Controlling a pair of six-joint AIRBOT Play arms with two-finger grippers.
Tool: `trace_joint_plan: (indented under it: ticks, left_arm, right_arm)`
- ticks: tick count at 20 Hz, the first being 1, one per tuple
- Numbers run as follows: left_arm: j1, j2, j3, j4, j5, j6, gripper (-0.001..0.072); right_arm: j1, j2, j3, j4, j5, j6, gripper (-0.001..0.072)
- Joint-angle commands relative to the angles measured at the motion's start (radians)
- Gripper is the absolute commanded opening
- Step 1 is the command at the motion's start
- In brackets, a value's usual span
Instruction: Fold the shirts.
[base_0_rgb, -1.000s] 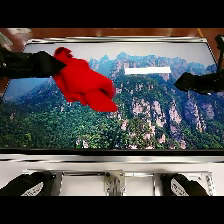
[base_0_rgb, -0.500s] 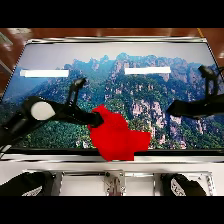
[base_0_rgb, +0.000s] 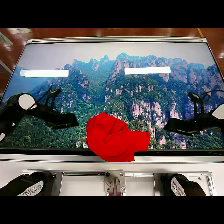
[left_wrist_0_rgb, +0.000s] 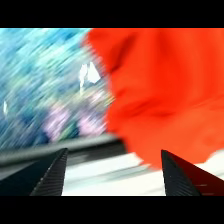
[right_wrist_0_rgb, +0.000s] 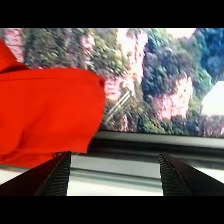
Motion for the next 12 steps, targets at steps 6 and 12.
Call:
trace_joint_plan:
  ticks: [6, 12]
  left_arm:
    - [-0.065, -0.042, -0.329, -0.288, 0.316, 0.055, 0.0702]
    - [-0.172, -0.154, -0.327, -0.438, 0.522, 0.055, 0.0529]
  right_arm:
    - [-0.091, -0.048, -0.284, 0.200, -0.084, -0.061, 0.0683]
    - [-0.036, -0.196, -0.303, 0.274, -0.132, -0.068, 0.0683]
